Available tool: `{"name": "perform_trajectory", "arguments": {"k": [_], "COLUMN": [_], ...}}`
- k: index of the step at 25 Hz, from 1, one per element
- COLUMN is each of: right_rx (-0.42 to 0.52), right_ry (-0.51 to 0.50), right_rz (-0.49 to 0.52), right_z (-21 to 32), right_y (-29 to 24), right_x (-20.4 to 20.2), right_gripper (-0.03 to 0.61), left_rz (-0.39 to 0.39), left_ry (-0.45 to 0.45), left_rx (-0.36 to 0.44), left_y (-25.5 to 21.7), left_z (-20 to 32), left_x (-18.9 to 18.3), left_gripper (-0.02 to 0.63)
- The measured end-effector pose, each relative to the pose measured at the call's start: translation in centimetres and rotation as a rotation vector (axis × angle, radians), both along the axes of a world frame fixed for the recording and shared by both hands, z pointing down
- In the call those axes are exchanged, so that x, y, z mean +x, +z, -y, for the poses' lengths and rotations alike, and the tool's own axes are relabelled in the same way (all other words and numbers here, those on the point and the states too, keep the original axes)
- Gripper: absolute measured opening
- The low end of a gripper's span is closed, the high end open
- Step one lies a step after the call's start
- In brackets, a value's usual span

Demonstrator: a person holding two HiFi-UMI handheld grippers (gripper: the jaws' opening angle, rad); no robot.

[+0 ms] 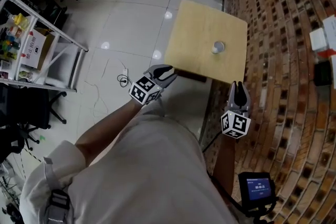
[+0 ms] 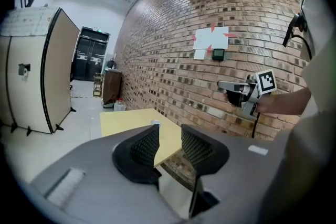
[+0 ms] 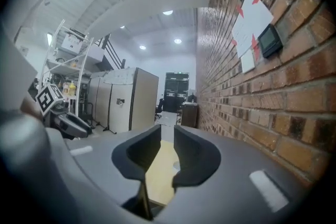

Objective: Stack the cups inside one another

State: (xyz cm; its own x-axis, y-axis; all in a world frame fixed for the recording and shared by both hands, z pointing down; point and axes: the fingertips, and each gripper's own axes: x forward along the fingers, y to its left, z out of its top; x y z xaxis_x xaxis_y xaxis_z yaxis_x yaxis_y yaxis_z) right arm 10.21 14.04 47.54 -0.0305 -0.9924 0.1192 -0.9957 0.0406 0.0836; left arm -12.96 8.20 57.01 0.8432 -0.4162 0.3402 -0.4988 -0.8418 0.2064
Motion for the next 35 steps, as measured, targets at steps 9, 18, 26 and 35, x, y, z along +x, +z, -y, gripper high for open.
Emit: {"name": "perform_trajectory", "arguments": {"k": [9, 18, 26, 35], "right_rx": [0.025, -0.01, -0.015, -0.05], "right_ry": [0.025, 0.008, -0.043, -0.002], "right_rz": [0.011, 0.029, 0.018, 0.041], "right_z": [-8.9, -10.4, -10.2, -11.5], "right_y": [-0.1, 1.9, 2.4, 4.2], "right_x": [2.9, 3.1, 2.3, 4.1], "right_gripper": [0.069, 0.069, 0.069, 0.069], "left_rz": [-0.001, 0.053, 0.057, 0.074], "left_ry": [-0.098, -0.191, -0.268, -0.213], "left_rx": [-0.003, 0.006, 0.037, 0.035], "left_y": [0.3, -0.4, -1.4, -0.6], "left_z": [-5.1, -4.6, -3.2, -4.7], "left_x": [-1.0, -5.1, -7.2, -4.5], "left_gripper": [0.149, 0.149, 0.147, 0.147]}}
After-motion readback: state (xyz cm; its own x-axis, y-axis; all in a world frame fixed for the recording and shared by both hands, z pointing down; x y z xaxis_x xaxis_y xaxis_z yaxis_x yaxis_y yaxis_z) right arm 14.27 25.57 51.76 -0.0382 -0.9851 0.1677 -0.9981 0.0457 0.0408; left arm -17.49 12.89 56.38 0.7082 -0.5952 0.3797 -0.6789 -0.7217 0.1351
